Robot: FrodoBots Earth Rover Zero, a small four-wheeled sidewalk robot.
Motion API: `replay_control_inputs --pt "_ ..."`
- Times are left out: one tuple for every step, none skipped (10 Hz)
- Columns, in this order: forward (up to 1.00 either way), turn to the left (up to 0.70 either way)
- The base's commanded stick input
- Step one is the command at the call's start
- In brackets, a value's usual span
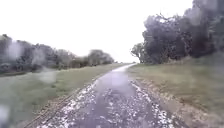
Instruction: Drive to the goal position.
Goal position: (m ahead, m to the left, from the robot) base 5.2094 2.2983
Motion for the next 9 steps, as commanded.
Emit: replay_control_inputs --pt "0.7 0.0" --pt "0.7 0.0" --pt "0.7 0.0" --pt "0.7 0.0" --pt "0.7 0.0" --pt "0.7 0.0" --pt "0.7 0.0" --pt "0.7 0.0" --pt "0.7 0.0"
